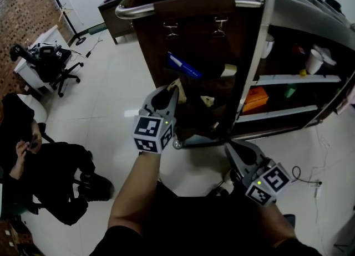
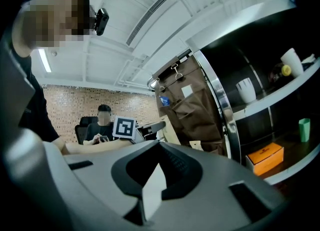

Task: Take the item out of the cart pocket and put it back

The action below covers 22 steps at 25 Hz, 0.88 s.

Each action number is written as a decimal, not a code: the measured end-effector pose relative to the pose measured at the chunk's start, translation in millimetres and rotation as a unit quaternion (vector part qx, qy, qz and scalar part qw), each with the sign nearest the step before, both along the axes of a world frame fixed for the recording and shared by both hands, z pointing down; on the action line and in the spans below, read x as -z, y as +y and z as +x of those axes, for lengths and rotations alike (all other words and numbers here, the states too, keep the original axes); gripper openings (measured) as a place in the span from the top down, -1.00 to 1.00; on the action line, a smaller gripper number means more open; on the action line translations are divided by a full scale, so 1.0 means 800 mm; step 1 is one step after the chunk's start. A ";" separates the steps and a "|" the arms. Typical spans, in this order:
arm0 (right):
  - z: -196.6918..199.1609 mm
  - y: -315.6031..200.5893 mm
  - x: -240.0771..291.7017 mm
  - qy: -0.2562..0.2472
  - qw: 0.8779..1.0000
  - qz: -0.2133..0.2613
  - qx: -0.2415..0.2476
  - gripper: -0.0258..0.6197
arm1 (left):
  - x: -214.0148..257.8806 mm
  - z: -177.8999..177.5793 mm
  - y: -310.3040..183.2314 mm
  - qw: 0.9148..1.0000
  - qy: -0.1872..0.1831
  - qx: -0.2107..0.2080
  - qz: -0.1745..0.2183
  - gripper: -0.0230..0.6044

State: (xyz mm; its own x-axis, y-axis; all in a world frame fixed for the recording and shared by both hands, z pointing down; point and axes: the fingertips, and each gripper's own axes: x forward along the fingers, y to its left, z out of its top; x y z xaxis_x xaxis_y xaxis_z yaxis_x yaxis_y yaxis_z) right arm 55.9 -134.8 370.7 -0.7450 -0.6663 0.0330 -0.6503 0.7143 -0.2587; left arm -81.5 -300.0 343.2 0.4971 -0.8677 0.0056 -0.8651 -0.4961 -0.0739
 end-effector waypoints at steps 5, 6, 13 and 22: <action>-0.001 -0.002 -0.002 0.002 1.000 0.001 -0.003 0.87 | -0.024 0.002 -0.010 1.000 -0.007 0.002 -0.017 0.79; -0.001 -0.002 -0.003 0.002 1.000 0.000 -0.003 0.87 | -0.029 0.002 -0.012 1.000 -0.010 0.003 -0.021 0.79; 0.001 -0.005 -0.009 0.008 1.000 -0.002 -0.003 0.87 | -0.075 0.003 -0.027 0.998 -0.031 0.005 -0.057 0.79; 0.003 -0.005 -0.003 0.006 1.000 0.002 -0.008 0.87 | -0.130 0.013 -0.036 0.992 -0.045 -0.003 -0.118 0.79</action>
State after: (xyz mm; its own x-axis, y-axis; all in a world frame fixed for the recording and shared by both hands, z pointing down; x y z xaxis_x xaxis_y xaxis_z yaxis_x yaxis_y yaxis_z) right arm 58.4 -139.2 373.2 -0.7335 -0.6785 0.0394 -0.6649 0.7044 -0.2484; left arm -70.8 -328.7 447.1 0.4912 -0.8337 0.2524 -0.8570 -0.5144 -0.0313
